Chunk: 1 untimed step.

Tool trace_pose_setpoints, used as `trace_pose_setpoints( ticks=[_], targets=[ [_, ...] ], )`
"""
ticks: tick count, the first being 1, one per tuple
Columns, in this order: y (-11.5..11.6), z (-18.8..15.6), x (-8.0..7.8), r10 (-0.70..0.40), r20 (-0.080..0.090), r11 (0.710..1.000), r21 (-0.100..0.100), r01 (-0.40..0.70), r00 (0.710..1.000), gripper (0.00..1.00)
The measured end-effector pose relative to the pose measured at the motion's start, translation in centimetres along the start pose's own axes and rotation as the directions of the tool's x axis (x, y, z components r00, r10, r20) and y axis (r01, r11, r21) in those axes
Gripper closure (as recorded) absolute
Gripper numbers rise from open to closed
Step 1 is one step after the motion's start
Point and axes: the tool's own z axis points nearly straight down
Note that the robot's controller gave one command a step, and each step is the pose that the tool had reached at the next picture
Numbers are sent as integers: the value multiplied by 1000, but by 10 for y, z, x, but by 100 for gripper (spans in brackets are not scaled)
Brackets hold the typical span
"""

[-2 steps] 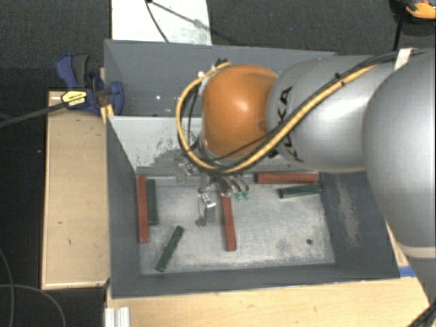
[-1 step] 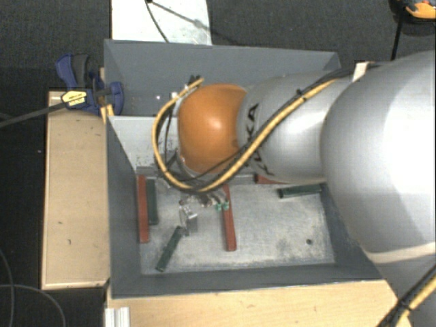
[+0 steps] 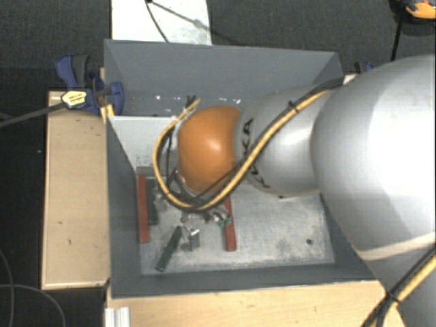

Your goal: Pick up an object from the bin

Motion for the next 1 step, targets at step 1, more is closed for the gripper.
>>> trace_pose_setpoints(
  ticks=[1],
  targets=[
    [22, 12, 39, -5, -1, 1000, 2, 5, 1000, 100]
  ],
)
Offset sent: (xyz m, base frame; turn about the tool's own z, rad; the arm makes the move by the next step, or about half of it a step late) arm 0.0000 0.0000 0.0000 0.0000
